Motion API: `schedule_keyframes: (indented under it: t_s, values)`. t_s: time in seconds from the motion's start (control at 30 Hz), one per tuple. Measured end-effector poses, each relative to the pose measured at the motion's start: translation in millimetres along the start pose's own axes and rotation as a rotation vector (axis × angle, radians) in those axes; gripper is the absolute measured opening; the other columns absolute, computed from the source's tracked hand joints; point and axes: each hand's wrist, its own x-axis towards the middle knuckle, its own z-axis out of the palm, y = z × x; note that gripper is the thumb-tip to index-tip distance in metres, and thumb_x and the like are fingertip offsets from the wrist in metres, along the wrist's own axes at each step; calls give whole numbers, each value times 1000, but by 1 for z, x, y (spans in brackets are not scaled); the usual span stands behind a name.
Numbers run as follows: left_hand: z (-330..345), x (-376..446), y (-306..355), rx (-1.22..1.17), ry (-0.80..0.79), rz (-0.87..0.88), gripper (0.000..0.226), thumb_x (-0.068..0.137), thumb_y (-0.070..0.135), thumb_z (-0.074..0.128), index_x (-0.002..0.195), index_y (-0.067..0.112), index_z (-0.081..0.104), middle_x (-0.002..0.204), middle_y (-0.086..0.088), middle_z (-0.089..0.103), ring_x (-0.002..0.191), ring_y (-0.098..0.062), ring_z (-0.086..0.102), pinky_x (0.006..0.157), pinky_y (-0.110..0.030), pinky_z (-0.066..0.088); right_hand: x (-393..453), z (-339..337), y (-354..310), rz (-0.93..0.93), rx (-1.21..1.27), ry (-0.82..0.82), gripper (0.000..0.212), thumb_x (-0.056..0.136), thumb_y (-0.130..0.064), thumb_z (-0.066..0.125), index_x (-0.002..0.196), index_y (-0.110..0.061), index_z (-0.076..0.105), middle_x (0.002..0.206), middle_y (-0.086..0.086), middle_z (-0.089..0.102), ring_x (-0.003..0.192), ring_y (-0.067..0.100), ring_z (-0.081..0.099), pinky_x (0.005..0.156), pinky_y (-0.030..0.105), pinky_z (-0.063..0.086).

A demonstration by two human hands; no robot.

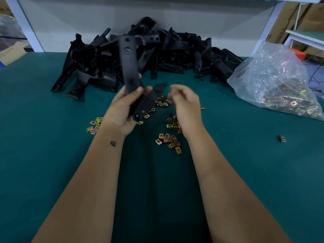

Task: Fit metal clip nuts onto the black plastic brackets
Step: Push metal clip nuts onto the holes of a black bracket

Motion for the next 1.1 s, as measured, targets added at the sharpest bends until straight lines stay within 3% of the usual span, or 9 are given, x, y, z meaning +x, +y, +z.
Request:
schedule_keyframes:
  t_s: [0.1,0.23,0.37,0.5,0.63,0.77,0.87,0.97,1.1]
  values:
    - [-3,4,2,-204,159,101,26,102,8,48,105,26,67,90,4,75,84,-9,71,69,-24,56,-7,8,2,-177,-452,-162,17,94,-25,59,101,-21,73,87,-17,65,81,1,60,70,21,47]
    - [-6,4,1,-271,235,98,16,102,16,52,100,26,64,78,7,71,72,-7,69,60,-22,53,-14,19,6,-387,-938,-352,26,91,-32,63,109,-16,73,102,5,62,104,25,52,82,34,42]
    - [-6,6,-2,-181,220,114,16,101,12,53,103,26,59,76,11,71,68,-5,67,56,-21,50,-15,23,6,-449,-1039,-350,28,92,-37,60,109,-18,72,101,6,60,106,27,49,81,33,34]
    - [-4,8,-9,-151,196,124,25,98,11,57,112,31,63,92,6,76,86,-9,73,67,-30,58,-17,28,4,-498,-1101,-333,33,93,-42,57,113,-19,69,109,8,62,107,29,51,83,35,33]
    - [2,11,-19,-142,250,101,20,100,11,55,106,25,68,98,1,75,90,-15,72,74,-35,58,-18,30,4,-498,-1036,-328,25,91,-28,60,107,-11,70,108,9,64,103,32,53,80,35,35]
    - [3,12,-24,-211,256,118,21,101,10,52,105,24,67,90,0,76,81,-14,73,64,-33,58,-13,27,5,-424,-950,-260,15,88,-20,62,93,-6,62,95,11,62,90,30,55,67,33,33]
    - [4,11,-27,-223,262,108,21,101,9,52,104,23,67,87,0,76,79,-14,74,64,-32,58,-9,21,3,-257,-617,-90,7,87,-18,67,86,-13,62,80,-1,63,76,18,59,64,32,43]
    - [7,10,-27,-186,258,55,21,100,8,53,103,22,68,95,-2,75,83,-15,74,65,-33,59,-4,12,1,-101,-265,42,8,86,-16,72,93,-18,70,80,-13,65,75,0,61,68,13,48]
    - [10,7,-27,-192,232,8,19,98,5,56,100,21,67,96,-4,76,87,-17,74,63,-31,57,-1,4,1,55,131,56,15,88,-4,68,93,-17,73,89,-3,73,85,7,68,82,20,55]
